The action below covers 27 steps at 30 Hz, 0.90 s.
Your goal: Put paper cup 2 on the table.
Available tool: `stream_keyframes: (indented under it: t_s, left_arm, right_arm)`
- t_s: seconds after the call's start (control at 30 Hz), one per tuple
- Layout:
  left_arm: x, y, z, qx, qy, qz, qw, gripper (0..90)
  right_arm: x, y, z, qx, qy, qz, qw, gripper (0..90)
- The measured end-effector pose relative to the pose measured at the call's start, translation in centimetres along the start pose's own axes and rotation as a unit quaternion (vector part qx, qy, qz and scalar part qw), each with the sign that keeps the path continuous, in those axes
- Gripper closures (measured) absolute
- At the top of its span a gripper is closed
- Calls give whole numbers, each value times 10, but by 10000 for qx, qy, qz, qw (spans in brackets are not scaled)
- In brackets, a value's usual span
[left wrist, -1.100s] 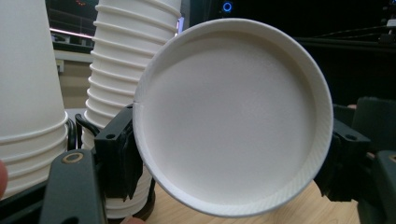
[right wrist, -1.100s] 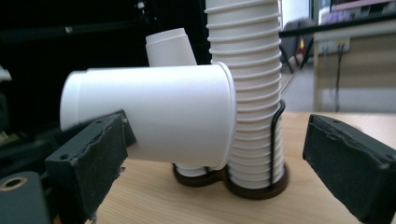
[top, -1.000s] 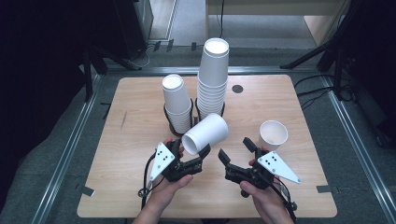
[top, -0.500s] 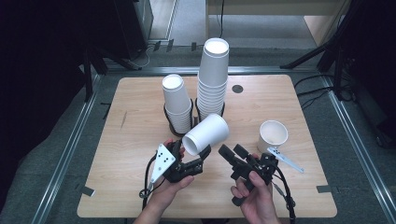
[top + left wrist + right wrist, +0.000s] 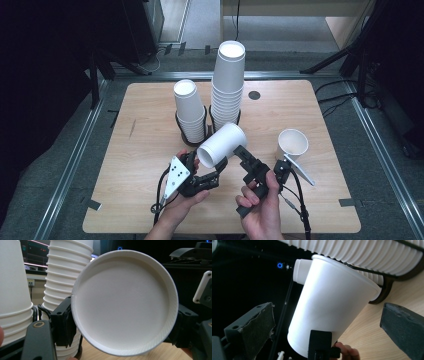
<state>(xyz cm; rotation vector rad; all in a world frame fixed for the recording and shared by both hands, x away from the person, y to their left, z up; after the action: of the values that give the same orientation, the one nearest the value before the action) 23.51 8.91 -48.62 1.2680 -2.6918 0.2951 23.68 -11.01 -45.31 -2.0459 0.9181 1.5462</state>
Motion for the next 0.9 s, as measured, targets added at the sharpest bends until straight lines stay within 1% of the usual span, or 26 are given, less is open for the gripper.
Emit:
stream_keyframes:
  t_s: [0.07, 0.1, 0.17, 0.3, 0.37, 0.43, 0.5, 0.57, 0.63, 0.7, 0.8, 0.87, 0.9]
  left_arm:
    - [0, 0, 0, 18, 0, 6, 10000, 235]
    - [0, 0, 0, 29, 1, 7, 10000, 235]
    - [0, 1, -1, 46, 2, 17, 10000, 235]
    - [1, 1, -1, 62, -28, 16, 10000, 235]
    - [1, 1, -1, 52, -64, 27, 10000, 235]
    - [2, 1, 0, 52, -73, 35, 10000, 235]
    - [3, 0, 0, 45, -107, 42, 9999, 235]
    - [4, 0, 0, 57, -117, 48, 9999, 235]
    - [4, 0, 1, 60, -140, 55, 9999, 236]
    - [5, 0, 1, 61, -153, 62, 9998, 235]
    - [5, 0, 1, 49, -178, 69, 9998, 235]
    - [5, 0, 1, 63, -183, 71, 9998, 235]
    - [5, 0, 1, 60, -184, 71, 9998, 235]
  right_arm:
    - [1, -2, 1, 61, -277, 68, 9996, 0]
    - [3, -3, 2, 50, -464, 87, 9989, 0]
    - [4, -6, 2, 55, -668, 139, 9977, 0]
    - [5, -12, 2, 86, -943, 35, 9955, 0]
    - [5, -15, 2, 113, -963, -2, 9953, 0]
    - [5, -18, 2, 83, -986, 33, 9951, 0]
    - [6, -22, 2, 52, -1084, -6, 9941, 0]
    - [7, -24, 1, 62, -1073, 15, 9942, 0]
    - [6, -26, 0, 42, -1149, 2, 9934, 0]
    - [6, -29, -1, 31, -1108, 33, 9938, 0]
    - [6, -33, -2, -30, -1171, 40, 9931, 0]
    - [6, -35, -4, -6, -1190, 35, 9929, 0]
    - [6, -37, -4, -46, -1206, 49, 9927, 0]
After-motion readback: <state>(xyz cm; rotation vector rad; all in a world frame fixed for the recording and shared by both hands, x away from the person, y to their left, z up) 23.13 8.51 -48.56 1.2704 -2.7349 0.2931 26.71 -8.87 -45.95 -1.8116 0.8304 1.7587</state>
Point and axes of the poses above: each handheld gripper's, and its own axes: y roughly backward along the jaws, z roughly out of its underside, x roughly to its right, the point moved 2 cm from there along -y, roughly forward along the jaws, and after that the axes turned 5 degrees about y, right-handed, at the moved point
